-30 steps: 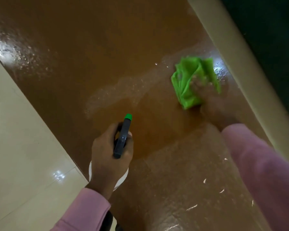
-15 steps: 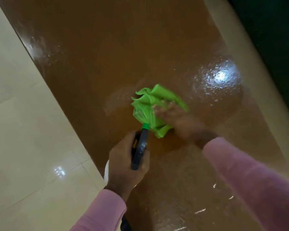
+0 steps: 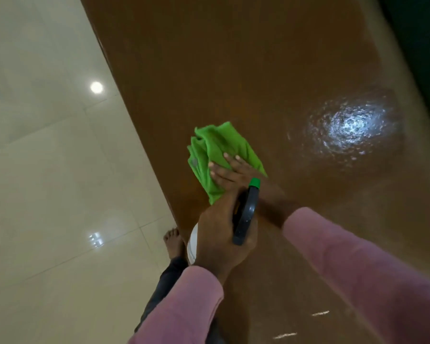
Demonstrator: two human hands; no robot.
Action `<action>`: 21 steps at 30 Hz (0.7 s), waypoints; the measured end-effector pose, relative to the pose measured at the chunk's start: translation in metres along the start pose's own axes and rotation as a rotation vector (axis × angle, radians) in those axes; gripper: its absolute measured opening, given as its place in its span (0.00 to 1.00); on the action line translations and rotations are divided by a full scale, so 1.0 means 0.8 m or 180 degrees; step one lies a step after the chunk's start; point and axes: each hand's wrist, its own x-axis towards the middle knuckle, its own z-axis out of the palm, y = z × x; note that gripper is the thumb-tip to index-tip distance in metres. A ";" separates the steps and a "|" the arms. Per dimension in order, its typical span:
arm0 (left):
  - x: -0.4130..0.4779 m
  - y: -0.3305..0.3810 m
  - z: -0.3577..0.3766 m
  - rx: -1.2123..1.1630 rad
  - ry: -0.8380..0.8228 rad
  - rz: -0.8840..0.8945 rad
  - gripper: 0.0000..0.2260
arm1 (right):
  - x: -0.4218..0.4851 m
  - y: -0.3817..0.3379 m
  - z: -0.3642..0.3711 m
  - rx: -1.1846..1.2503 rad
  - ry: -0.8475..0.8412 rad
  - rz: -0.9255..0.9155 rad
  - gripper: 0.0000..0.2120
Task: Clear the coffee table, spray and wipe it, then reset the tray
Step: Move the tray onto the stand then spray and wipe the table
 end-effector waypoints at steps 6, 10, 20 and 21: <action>-0.029 -0.023 -0.006 -0.0179 0.0049 0.0010 0.16 | -0.024 0.104 -0.061 0.0268 0.0216 0.2010 0.42; -0.041 -0.027 -0.011 -0.0142 -0.0099 -0.0165 0.18 | 0.033 0.058 -0.062 0.0471 0.0671 0.2438 0.38; -0.070 -0.054 -0.053 0.0139 0.0083 -0.0183 0.09 | -0.096 0.004 0.024 -0.0189 -0.0072 0.0183 0.30; -0.074 -0.056 -0.056 0.0155 0.0083 -0.0251 0.09 | -0.111 0.038 0.009 -0.0037 -0.0001 0.0722 0.36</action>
